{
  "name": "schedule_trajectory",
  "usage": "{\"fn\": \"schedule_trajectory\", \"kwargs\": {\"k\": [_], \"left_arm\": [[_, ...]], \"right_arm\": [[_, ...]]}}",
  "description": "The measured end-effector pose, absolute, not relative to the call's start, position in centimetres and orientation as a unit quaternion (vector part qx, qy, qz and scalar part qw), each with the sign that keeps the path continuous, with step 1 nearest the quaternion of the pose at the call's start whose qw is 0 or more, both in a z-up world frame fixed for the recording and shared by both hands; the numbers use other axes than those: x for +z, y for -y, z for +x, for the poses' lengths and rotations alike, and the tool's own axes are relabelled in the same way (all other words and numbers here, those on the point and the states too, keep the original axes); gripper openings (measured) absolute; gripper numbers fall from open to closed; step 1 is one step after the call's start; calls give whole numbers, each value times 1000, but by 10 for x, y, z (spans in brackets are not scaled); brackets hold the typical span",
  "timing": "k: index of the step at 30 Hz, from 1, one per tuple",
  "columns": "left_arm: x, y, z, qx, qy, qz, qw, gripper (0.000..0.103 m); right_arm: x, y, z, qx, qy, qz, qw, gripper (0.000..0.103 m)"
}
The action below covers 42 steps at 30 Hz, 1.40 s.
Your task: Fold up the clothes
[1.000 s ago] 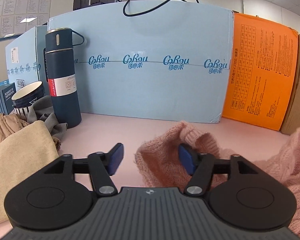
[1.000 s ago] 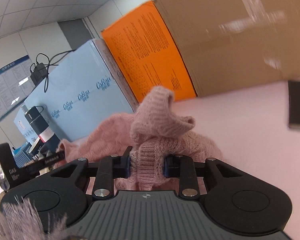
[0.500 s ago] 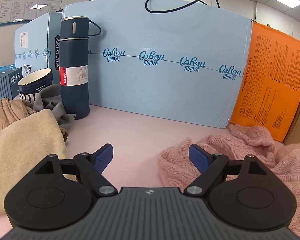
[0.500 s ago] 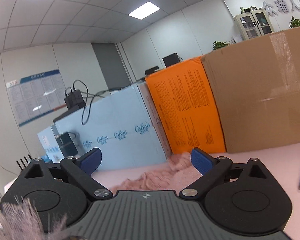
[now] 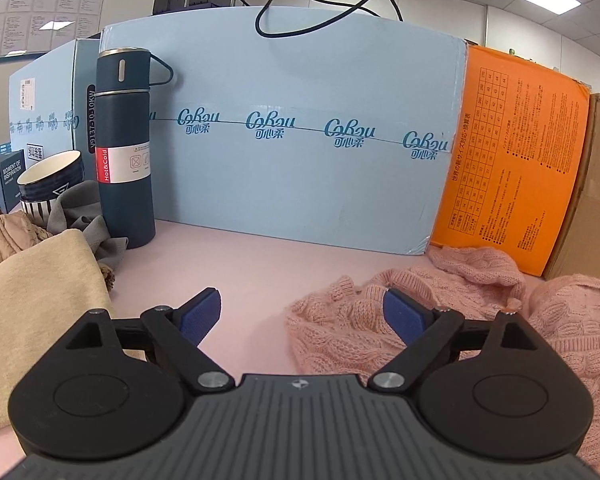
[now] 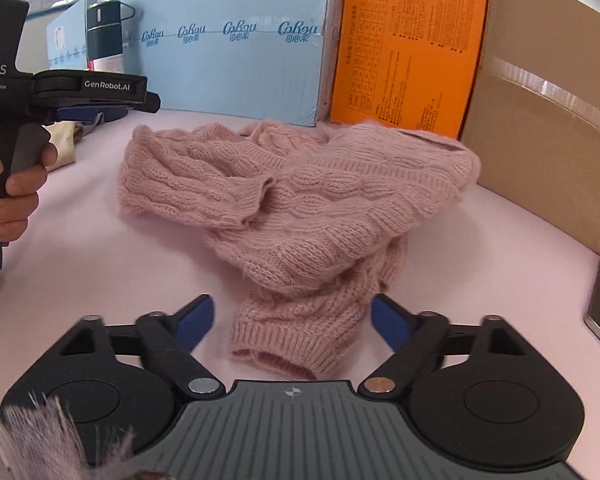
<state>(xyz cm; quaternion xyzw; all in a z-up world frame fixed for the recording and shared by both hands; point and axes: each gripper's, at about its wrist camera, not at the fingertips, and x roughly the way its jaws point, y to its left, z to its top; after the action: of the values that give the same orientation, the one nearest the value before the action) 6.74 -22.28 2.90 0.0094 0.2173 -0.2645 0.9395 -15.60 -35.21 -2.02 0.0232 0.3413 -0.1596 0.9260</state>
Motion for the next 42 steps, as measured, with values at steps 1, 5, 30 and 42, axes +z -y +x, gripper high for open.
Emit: {"fn": "schedule_trajectory", "kwargs": {"k": [1,5,30,42], "left_arm": [[28,224,67,-266,-217,13,939,88],[26,226,66,-266,-216,25,939,88],[19,201,76,-240,-242,14,940,89],[12,181,61,-341,-298,-19,891,103]], "right_arm": [[-19,355,-151,-159,-339,36,927,38],[-9,356,-159,-170,-338,20,926,16],[93,384,-427,-399,-180,8,899,66],[10,332,-282,-152,-309,-90,935,81]]}}
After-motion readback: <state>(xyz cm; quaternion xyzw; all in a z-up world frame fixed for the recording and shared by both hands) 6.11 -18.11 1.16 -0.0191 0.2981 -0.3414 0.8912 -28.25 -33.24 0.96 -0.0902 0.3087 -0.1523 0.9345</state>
